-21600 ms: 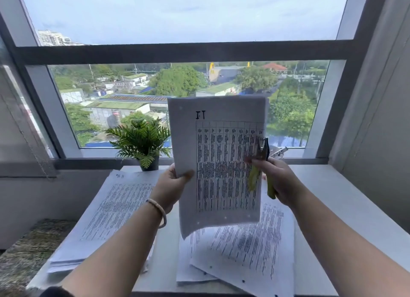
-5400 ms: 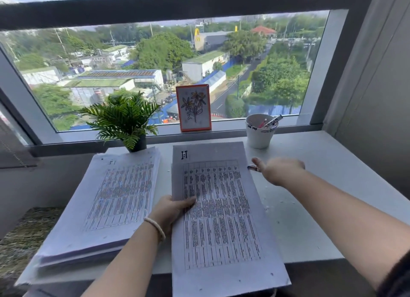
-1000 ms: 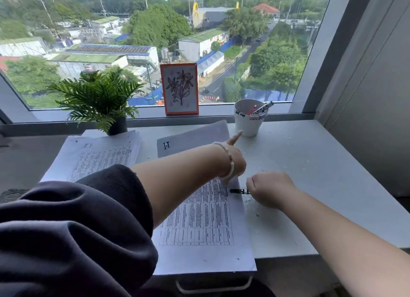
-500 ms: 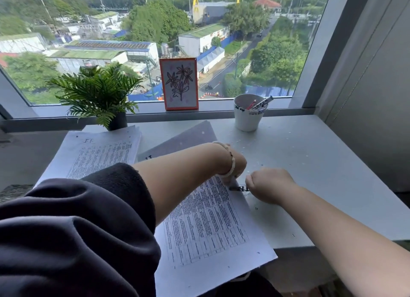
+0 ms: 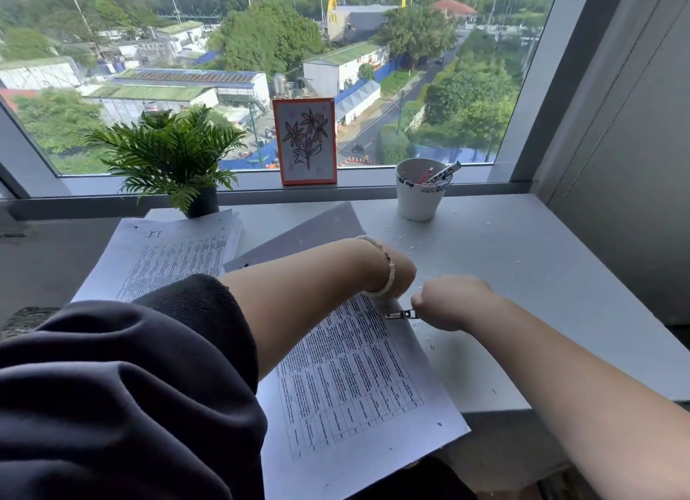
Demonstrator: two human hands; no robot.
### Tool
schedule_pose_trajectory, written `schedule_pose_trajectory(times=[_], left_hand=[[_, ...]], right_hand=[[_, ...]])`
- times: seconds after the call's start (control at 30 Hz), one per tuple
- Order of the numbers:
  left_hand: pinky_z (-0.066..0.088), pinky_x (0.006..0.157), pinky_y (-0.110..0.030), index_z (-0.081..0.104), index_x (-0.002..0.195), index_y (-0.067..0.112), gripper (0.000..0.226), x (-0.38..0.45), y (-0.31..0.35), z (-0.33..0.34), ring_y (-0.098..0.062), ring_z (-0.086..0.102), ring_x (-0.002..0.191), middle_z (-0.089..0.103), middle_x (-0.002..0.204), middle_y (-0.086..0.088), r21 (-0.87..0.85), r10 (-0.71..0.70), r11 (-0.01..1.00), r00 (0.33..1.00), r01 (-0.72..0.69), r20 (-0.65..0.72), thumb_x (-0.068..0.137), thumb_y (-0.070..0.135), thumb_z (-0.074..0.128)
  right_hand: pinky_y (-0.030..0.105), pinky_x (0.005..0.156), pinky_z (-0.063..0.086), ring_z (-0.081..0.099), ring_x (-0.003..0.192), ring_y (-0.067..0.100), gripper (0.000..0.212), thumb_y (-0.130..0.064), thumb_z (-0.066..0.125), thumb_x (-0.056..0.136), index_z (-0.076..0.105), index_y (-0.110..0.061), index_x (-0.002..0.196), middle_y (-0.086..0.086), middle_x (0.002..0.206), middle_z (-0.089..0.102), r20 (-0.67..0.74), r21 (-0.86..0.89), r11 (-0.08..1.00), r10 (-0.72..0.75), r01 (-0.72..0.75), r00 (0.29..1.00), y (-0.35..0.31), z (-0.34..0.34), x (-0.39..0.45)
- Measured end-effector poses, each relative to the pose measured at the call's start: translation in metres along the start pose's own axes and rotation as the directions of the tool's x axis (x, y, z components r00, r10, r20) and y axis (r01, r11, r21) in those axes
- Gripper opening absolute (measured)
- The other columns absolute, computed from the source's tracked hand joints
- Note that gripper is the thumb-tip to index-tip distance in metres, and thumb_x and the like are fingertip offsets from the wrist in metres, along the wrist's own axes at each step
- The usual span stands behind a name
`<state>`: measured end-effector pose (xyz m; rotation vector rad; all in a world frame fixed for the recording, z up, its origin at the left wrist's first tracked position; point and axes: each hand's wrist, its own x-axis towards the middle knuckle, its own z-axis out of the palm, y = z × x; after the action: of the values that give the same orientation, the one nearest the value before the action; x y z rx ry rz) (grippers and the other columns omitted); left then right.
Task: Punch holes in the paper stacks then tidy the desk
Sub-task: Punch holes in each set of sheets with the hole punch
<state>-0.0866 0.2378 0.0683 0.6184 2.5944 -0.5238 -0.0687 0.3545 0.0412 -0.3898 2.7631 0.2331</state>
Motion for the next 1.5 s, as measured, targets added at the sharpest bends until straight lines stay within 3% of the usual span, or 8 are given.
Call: schedule_pose_trajectory(times=[0.13, 0.37, 0.53, 0.67, 0.77, 1.07, 1.23, 1.5], left_hand=[[0.041, 0.066, -0.027, 0.047, 0.054, 0.013, 0.043, -0.009, -0.004, -0.004, -0.023, 0.045, 0.062, 0.045, 0.055, 0.002, 0.042, 0.060, 0.997, 0.998, -0.059, -0.020, 0.086, 0.037, 0.062], [0.050, 0.090, -0.037, 0.050, 0.056, 0.014, 0.042, -0.011, -0.010, -0.002, -0.028, 0.060, 0.081, 0.055, 0.064, 0.001, 0.135, 0.079, 0.988, 0.996, -0.072, -0.048, 0.086, 0.041, 0.060], [0.045, 0.093, -0.039, 0.056, 0.061, 0.017, 0.025, -0.014, -0.034, -0.005, -0.021, 0.051, 0.070, 0.050, 0.062, 0.006, 0.196, 0.040, 0.980, 0.995, -0.022, -0.089, 0.084, 0.026, 0.060], [0.043, 0.089, -0.033, 0.059, 0.073, 0.021, 0.022, -0.015, -0.046, -0.013, -0.022, 0.051, 0.074, 0.046, 0.063, 0.008, 0.228, 0.045, 0.974, 0.993, -0.019, -0.108, 0.089, 0.036, 0.060], [0.037, 0.071, -0.024, 0.061, 0.073, 0.017, 0.023, -0.014, -0.056, -0.019, -0.021, 0.048, 0.080, 0.050, 0.067, 0.006, 0.171, -0.004, 0.985, 0.989, 0.029, -0.146, 0.088, 0.034, 0.060], [0.045, 0.076, -0.028, 0.065, 0.110, 0.015, 0.023, -0.018, -0.054, -0.029, -0.020, 0.053, 0.082, 0.055, 0.079, 0.003, -0.020, -0.075, 0.997, 0.997, 0.075, 0.030, 0.091, 0.025, 0.059], [0.049, 0.085, -0.038, 0.066, 0.099, 0.021, 0.031, -0.004, -0.009, 0.000, -0.020, 0.058, 0.084, 0.063, 0.087, 0.003, 0.112, 0.056, 0.992, 0.998, -0.060, 0.036, 0.083, 0.047, 0.063], [0.035, 0.059, -0.023, 0.050, 0.068, 0.018, 0.026, 0.007, 0.011, 0.006, -0.021, 0.046, 0.070, 0.047, 0.063, 0.004, 0.075, 0.154, 0.985, 0.988, -0.155, 0.012, 0.089, 0.031, 0.061]], right_hand=[[0.030, 0.070, 0.039, 0.049, 0.086, 0.026, 0.030, -0.029, 0.025, 0.095, 0.051, -0.018, 0.085, 0.008, 0.097, 0.056, -0.037, -0.011, 1.000, -0.004, 0.004, 0.999, 0.000, 0.000, -0.002], [0.030, 0.071, 0.040, 0.050, 0.085, 0.026, 0.031, -0.031, 0.027, 0.095, 0.052, -0.017, 0.083, 0.005, 0.089, 0.052, -0.007, 0.011, 0.999, -0.031, 0.031, 0.999, 0.001, -0.003, -0.006], [0.030, 0.069, 0.039, 0.051, 0.079, 0.025, 0.032, -0.030, 0.032, 0.092, 0.051, -0.017, 0.069, -0.001, 0.075, 0.052, 0.071, 0.053, 0.998, -0.021, 0.017, 0.997, 0.011, 0.004, -0.012], [0.031, 0.072, 0.038, 0.047, 0.083, 0.027, 0.029, -0.027, 0.032, 0.093, 0.043, -0.017, 0.068, 0.009, 0.094, 0.058, 0.118, 0.000, 0.999, -0.035, 0.035, 0.992, 0.014, 0.012, -0.019], [0.031, 0.072, 0.035, 0.046, 0.083, 0.027, 0.032, -0.026, 0.032, 0.094, 0.040, -0.018, 0.064, 0.007, 0.085, 0.049, 0.115, 0.021, 0.999, -0.049, 0.047, 0.992, 0.017, 0.013, -0.020], [0.033, 0.079, 0.043, 0.052, 0.092, 0.027, 0.032, -0.027, 0.026, 0.096, 0.054, -0.019, 0.084, 0.010, 0.114, 0.062, 0.009, -0.092, 0.990, -0.104, 0.105, 0.994, 0.023, 0.023, -0.014], [0.031, 0.072, 0.036, 0.051, 0.091, 0.026, 0.034, -0.029, 0.025, 0.096, 0.056, -0.020, 0.086, 0.011, 0.116, 0.063, -0.050, -0.098, 0.992, -0.089, 0.084, 0.995, 0.026, 0.028, -0.011], [0.030, 0.070, 0.033, 0.056, 0.104, 0.028, 0.040, -0.027, 0.024, 0.097, 0.063, -0.016, 0.099, 0.013, 0.115, 0.062, -0.153, -0.149, 0.983, -0.129, 0.106, 0.980, 0.027, 0.036, -0.012]])
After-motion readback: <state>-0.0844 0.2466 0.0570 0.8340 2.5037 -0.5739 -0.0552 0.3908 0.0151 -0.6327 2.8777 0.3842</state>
